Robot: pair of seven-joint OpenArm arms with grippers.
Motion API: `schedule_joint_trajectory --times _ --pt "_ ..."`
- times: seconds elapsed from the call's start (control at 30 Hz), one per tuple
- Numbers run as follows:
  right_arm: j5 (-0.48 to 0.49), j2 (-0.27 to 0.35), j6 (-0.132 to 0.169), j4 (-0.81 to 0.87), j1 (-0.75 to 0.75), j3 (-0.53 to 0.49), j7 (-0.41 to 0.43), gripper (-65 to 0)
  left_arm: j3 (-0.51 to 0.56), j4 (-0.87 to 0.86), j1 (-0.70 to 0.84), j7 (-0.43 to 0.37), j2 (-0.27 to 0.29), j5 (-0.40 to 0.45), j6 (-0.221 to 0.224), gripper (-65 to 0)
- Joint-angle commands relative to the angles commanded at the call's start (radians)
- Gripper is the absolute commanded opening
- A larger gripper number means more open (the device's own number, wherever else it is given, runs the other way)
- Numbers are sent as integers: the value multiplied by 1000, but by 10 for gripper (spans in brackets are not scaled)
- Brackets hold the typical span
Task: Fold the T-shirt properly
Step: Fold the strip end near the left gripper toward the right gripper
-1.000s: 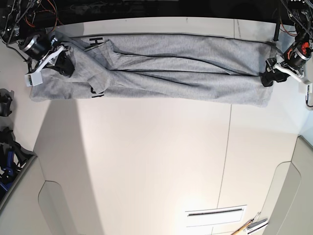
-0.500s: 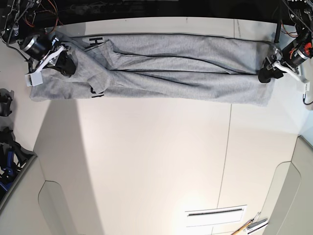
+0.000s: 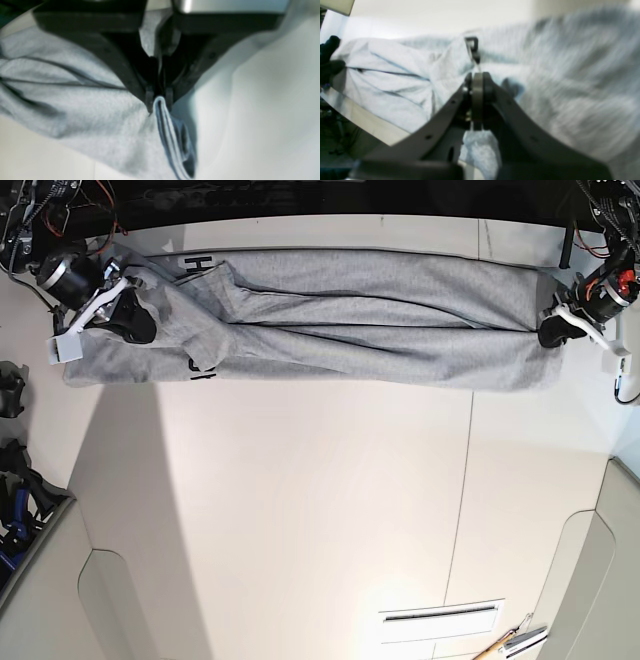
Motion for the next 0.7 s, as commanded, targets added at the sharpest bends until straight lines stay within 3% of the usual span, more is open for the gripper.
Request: schedule_joint_trajectory --times 0.17,0.23,0.37,0.57,0.7 --pt "0 0 0 71 0 38 -16 -650 0 34 0 -56 -69 129 44 -650" --pt "0 0 0 76 0 47 -15 -650 0 41 0 -68 -92 166 90 -650" --pt "-5 0 0 76 0 51 -16 -650 0 138 3 -52 -103 175 114 -650" --pt "-21 0 0 76 0 51 -12 -650 2 414 3 113 -16 50 118 -650" --pt "-24 0 0 76 1 51 -12 -650 71 522 8 140 59 13 107 -650"
